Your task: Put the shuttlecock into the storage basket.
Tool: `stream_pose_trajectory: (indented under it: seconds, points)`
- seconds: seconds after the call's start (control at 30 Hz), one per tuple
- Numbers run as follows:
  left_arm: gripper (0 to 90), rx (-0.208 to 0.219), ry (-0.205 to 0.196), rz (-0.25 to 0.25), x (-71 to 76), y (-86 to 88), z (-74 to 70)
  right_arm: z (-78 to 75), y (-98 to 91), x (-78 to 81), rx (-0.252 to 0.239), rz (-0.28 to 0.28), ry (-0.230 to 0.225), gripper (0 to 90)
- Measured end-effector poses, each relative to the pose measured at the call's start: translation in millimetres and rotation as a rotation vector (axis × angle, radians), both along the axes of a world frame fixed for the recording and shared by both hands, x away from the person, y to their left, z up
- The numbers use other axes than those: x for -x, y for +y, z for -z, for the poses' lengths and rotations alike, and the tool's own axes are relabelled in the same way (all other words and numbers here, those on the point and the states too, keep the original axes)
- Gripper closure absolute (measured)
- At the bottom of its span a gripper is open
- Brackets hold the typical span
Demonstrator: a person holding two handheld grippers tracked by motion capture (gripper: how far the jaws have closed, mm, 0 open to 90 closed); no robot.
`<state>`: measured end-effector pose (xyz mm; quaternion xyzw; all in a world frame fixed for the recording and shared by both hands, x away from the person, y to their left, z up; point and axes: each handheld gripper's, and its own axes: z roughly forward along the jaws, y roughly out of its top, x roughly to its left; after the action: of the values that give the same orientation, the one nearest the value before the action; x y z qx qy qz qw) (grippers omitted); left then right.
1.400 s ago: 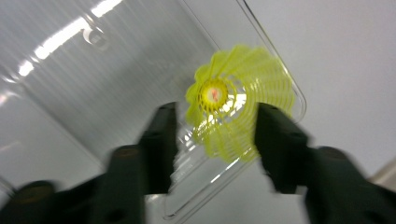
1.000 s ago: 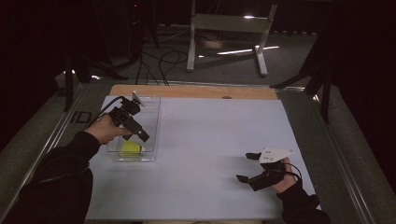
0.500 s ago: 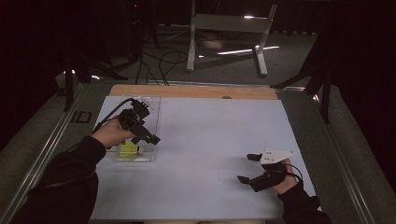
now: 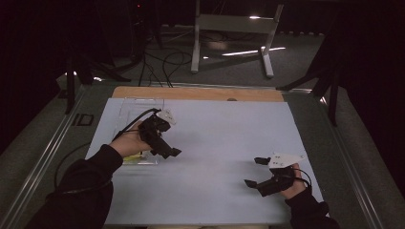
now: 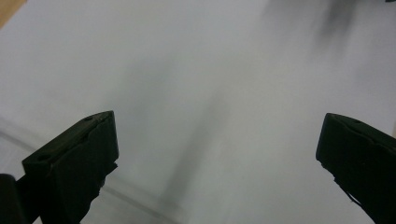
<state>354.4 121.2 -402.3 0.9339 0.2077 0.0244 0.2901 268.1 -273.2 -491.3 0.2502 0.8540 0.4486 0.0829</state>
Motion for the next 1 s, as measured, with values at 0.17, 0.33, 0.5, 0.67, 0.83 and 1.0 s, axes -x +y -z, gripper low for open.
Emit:
stream_pose_trajectory:
  seconds: [0.17,0.33,0.5,0.67,0.83,1.0]
  points:
    - [0.2,0.047,-0.019,0.022,4.7,-10.0,1.5,0.1,-1.6,-0.4,-0.009,0.005,0.002,9.5]
    - [0.2,0.081,-0.045,0.053,12.9,-18.9,4.8,1.1,-3.2,0.9,-0.026,0.017,-0.012,9.6]
    - [0.2,0.126,-0.058,0.059,21.4,-23.6,13.1,6.0,-3.9,-1.1,-0.058,-0.005,0.022,9.6]
    - [0.2,0.161,-0.092,0.052,31.2,-28.3,20.8,8.8,-3.1,-1.3,-0.041,0.003,0.029,9.6]
    - [0.2,0.195,-0.105,0.072,41.6,-32.0,27.0,10.0,-4.4,0.4,-0.017,0.039,-0.012,13.0]
    - [0.2,0.208,-0.120,0.074,49.1,-33.0,33.9,8.7,-8.5,0.5,-0.019,0.062,-0.021,12.4]
